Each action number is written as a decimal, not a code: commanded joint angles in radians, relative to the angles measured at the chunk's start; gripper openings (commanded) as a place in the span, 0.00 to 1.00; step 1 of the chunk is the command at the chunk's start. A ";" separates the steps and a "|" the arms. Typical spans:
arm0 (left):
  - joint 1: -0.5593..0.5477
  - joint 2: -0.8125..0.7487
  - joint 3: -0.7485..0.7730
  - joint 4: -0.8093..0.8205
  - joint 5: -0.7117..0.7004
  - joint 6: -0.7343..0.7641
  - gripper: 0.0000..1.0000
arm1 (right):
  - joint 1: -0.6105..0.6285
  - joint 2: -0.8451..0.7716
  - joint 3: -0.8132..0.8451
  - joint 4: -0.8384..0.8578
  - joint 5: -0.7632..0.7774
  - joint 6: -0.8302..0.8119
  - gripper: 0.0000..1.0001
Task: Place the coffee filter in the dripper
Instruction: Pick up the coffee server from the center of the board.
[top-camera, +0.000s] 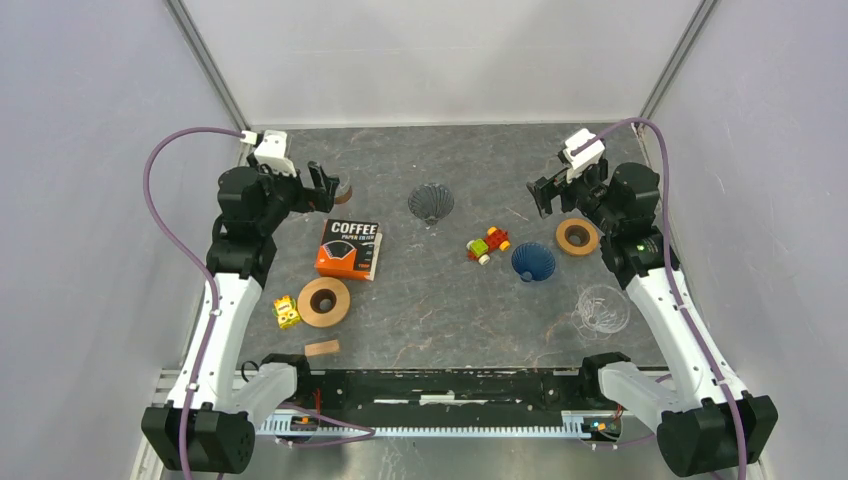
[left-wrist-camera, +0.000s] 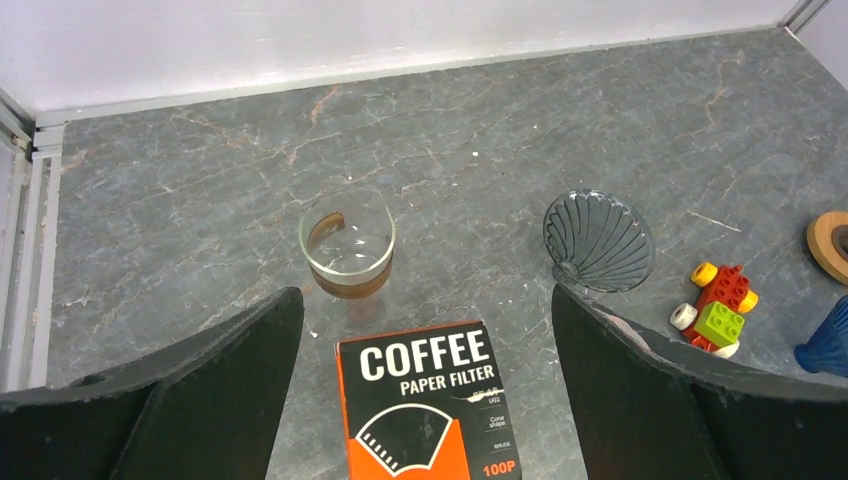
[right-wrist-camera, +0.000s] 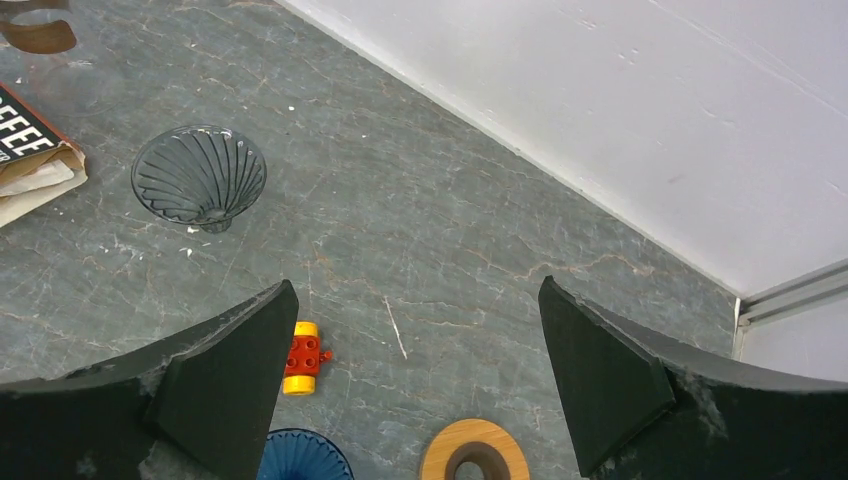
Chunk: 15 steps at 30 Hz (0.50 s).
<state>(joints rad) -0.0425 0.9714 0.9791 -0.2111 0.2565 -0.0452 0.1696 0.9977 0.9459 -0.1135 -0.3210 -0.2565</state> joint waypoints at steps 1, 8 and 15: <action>0.006 -0.025 -0.013 0.027 0.014 -0.007 1.00 | 0.002 -0.008 0.002 0.038 -0.022 0.010 0.98; 0.006 -0.042 -0.037 0.011 0.012 0.023 1.00 | 0.002 -0.006 0.003 0.037 -0.039 0.002 0.98; 0.003 -0.058 -0.034 -0.072 0.106 0.167 1.00 | 0.001 -0.004 -0.001 0.000 -0.129 -0.072 0.98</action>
<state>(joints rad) -0.0406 0.9394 0.9421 -0.2325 0.2707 -0.0166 0.1696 0.9977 0.9455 -0.1139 -0.3668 -0.2661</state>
